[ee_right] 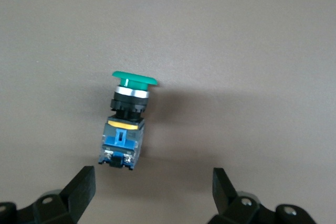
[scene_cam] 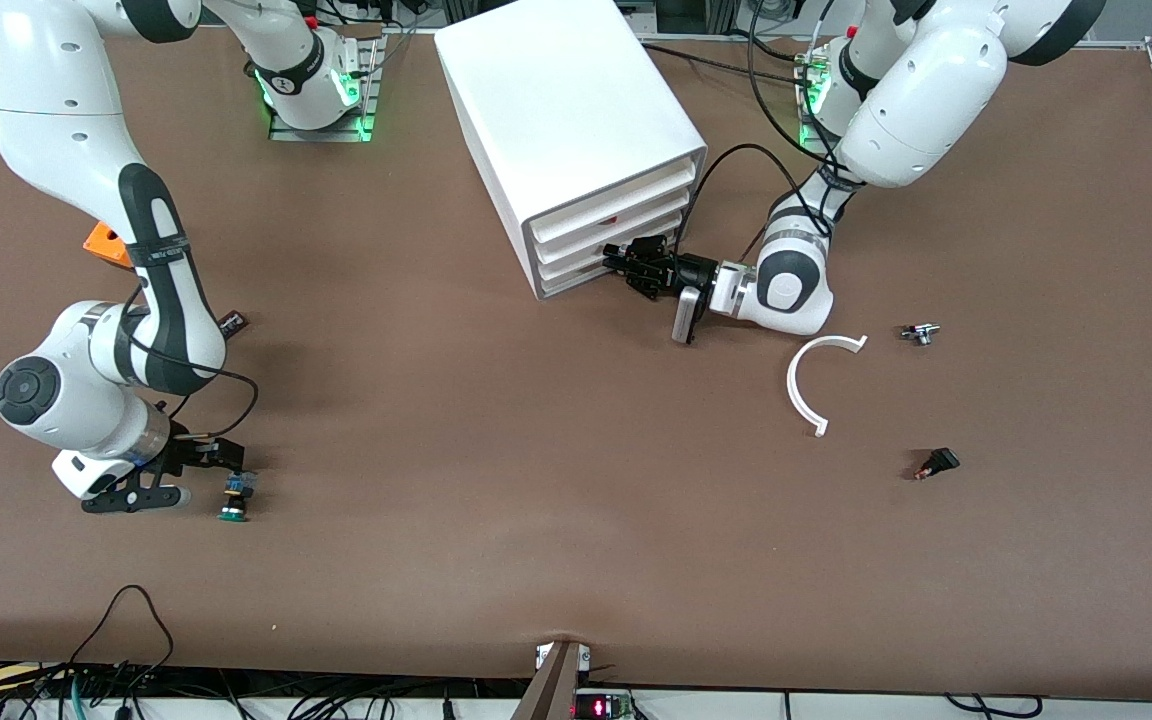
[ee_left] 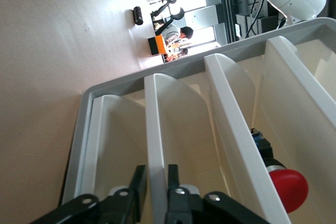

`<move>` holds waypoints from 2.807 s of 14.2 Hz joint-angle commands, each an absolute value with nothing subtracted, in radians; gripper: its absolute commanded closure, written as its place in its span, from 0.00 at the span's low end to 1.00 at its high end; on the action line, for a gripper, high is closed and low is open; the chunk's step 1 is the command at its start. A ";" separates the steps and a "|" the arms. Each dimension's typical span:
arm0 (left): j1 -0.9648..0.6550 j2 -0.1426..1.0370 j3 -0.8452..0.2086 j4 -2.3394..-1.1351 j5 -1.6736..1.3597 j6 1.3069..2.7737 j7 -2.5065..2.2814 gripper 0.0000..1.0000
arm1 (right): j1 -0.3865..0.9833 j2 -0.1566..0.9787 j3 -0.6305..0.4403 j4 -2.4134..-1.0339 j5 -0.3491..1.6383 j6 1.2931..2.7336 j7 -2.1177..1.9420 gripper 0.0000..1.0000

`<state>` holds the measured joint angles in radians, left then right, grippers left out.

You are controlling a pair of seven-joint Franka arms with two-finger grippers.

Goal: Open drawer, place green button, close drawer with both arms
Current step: 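Pull the drawer open with the left gripper while the right gripper grasps the button, then release the drawer and raise the left gripper away while the right gripper lifts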

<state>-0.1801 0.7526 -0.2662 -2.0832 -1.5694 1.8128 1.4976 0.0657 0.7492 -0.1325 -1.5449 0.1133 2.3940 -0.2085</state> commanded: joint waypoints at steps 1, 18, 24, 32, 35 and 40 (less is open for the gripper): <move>-0.181 0.746 -0.268 -2.109 -1.595 1.792 1.531 0.99 | 0.075 0.756 -0.135 -1.540 0.130 2.428 -0.209 0.01; -0.153 0.747 -0.161 -1.948 -1.476 1.786 1.313 1.00 | 0.080 0.822 -0.133 -1.467 0.169 2.436 -0.232 0.01; -0.153 0.749 -0.106 -1.885 -1.431 1.787 1.264 1.00 | 0.080 0.839 -0.133 -1.463 0.204 2.436 -0.232 0.01; -0.150 0.736 -0.097 -1.870 -1.407 1.789 1.238 0.00 | 0.086 0.844 -0.133 -1.465 0.222 2.436 -0.264 0.21; -0.147 0.677 -0.091 -1.815 -1.271 1.787 1.079 0.00 | 0.084 0.845 -0.133 -1.465 0.222 2.436 -0.287 0.33; -0.133 0.589 -0.091 -1.640 -0.892 1.738 0.714 0.00 | 0.084 0.845 -0.133 -1.466 0.224 2.436 -0.310 0.42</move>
